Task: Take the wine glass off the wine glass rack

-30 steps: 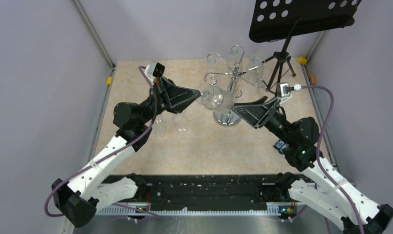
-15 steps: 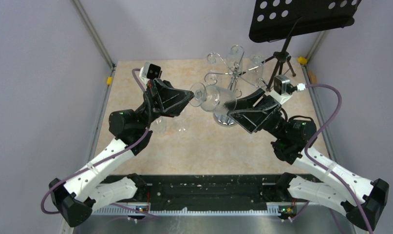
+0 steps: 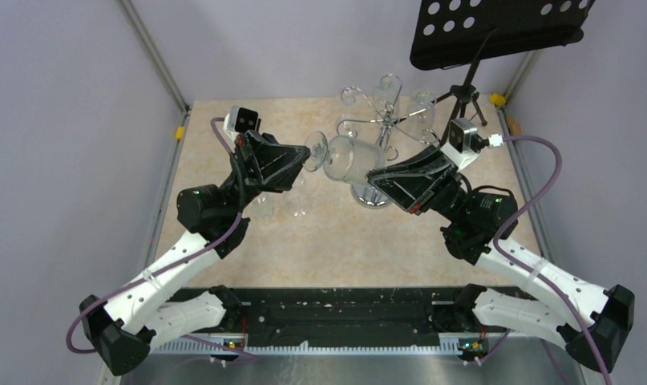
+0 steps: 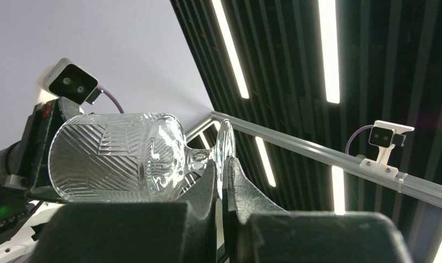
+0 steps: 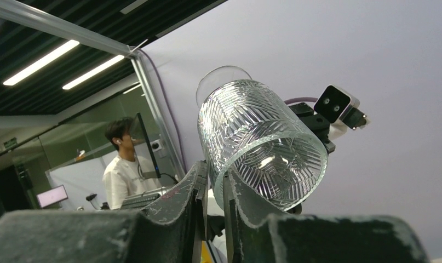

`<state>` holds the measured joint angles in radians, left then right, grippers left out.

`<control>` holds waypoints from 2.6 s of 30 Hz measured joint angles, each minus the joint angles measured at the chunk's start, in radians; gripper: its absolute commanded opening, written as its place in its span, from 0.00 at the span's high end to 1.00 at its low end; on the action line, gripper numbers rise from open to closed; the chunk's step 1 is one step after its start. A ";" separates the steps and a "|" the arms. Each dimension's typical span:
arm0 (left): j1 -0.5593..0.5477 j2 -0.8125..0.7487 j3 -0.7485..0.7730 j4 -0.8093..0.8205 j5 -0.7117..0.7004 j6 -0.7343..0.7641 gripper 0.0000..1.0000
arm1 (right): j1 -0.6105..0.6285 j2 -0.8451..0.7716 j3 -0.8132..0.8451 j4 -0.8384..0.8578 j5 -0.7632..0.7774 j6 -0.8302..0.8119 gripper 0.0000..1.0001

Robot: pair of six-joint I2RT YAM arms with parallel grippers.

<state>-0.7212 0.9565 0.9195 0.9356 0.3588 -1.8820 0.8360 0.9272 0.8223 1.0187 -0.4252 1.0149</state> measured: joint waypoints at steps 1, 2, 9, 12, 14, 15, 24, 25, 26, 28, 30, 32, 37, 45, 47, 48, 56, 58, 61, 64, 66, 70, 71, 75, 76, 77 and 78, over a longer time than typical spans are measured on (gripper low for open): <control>-0.001 -0.006 -0.001 -0.009 -0.003 0.004 1.00 | 0.000 0.002 0.005 0.000 -0.004 -0.003 0.75; -0.002 -0.011 -0.002 -0.012 -0.004 0.007 1.00 | 0.000 0.005 0.009 0.000 -0.005 -0.008 0.74; -0.002 -0.009 -0.030 0.018 -0.029 -0.001 1.00 | 0.000 0.038 0.031 0.015 -0.011 -0.023 0.95; -0.001 0.004 -0.034 0.027 -0.039 -0.014 0.98 | 0.001 0.042 0.031 0.040 -0.019 -0.022 1.00; -0.001 0.010 -0.036 0.034 -0.043 -0.020 0.86 | 0.001 0.042 0.031 0.048 -0.021 -0.024 1.00; -0.001 0.010 -0.037 0.037 -0.045 -0.018 0.76 | 0.001 0.042 0.032 0.046 -0.021 -0.026 1.00; 0.002 -0.095 -0.047 -0.223 -0.123 0.259 0.29 | 0.003 0.003 0.097 -0.247 0.019 -0.135 1.00; 0.002 -0.133 -0.045 -0.308 -0.142 0.329 0.27 | 0.004 -0.004 0.112 -0.313 0.034 -0.160 1.00; 0.002 -0.163 -0.041 -0.378 -0.156 0.386 0.26 | 0.005 -0.010 0.130 -0.381 0.052 -0.185 1.00; 0.001 -0.224 -0.021 -0.555 -0.209 0.528 0.26 | 0.006 -0.018 0.162 -0.497 0.087 -0.227 1.00; 0.000 -0.271 0.011 -0.740 -0.289 0.665 0.25 | 0.006 -0.021 0.197 -0.628 0.125 -0.272 1.00; 0.000 -0.317 0.044 -0.935 -0.405 0.800 0.25 | 0.006 -0.019 0.232 -0.750 0.155 -0.311 1.00; 0.000 -0.374 0.113 -1.323 -0.722 1.037 0.24 | 0.028 0.053 0.373 -1.076 0.199 -0.412 1.00; 0.000 -0.381 0.206 -1.548 -1.011 1.232 0.23 | 0.216 0.325 0.673 -1.564 0.370 -0.628 1.00; 0.001 -0.381 0.208 -1.553 -1.038 1.256 0.23 | 0.254 0.416 0.730 -1.660 0.415 -0.671 1.00; 0.000 -0.380 0.208 -1.558 -1.047 1.265 0.23 | 0.265 0.455 0.747 -1.693 0.435 -0.686 1.00; 0.000 -0.375 0.208 -1.578 -1.083 1.310 0.22 | 0.287 0.703 0.774 -1.907 0.618 -0.789 1.00; 0.000 -0.375 0.208 -1.578 -1.086 1.314 0.22 | 0.287 0.725 0.769 -1.909 0.653 -0.812 1.00; 0.000 -0.375 0.208 -1.577 -1.086 1.321 0.22 | 0.287 0.765 0.768 -1.897 0.689 -0.846 1.00; 0.000 -0.375 0.208 -1.576 -1.086 1.329 0.21 | 0.282 0.822 0.769 -1.874 0.701 -0.869 1.00; 0.000 -0.375 0.208 -1.576 -1.086 1.332 0.21 | 0.274 0.870 0.769 -1.860 0.700 -0.881 1.00; 0.000 -0.372 0.208 -1.575 -1.085 1.335 0.21 | 0.251 0.941 0.769 -1.842 0.685 -0.893 1.00; 0.000 -0.371 0.208 -1.575 -1.085 1.335 0.21 | 0.243 0.950 0.769 -1.837 0.682 -0.895 1.00; 0.000 -0.371 0.208 -1.573 -1.085 1.335 0.21 | 0.209 0.962 0.769 -1.812 0.669 -0.901 0.99; 0.000 -0.371 0.208 -1.573 -1.085 1.336 0.21 | 0.204 0.962 0.769 -1.809 0.669 -0.901 0.98; 0.000 -0.371 0.208 -1.573 -1.085 1.336 0.21 | 0.198 0.962 0.769 -1.806 0.668 -0.902 0.98; 0.000 -0.371 0.208 -1.572 -1.085 1.336 0.21 | 0.194 0.963 0.769 -1.803 0.667 -0.902 0.97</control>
<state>-0.7208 0.5854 1.1275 -0.6369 -0.7265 -0.5465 1.0298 1.8900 1.5909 -0.7841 0.2417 0.1131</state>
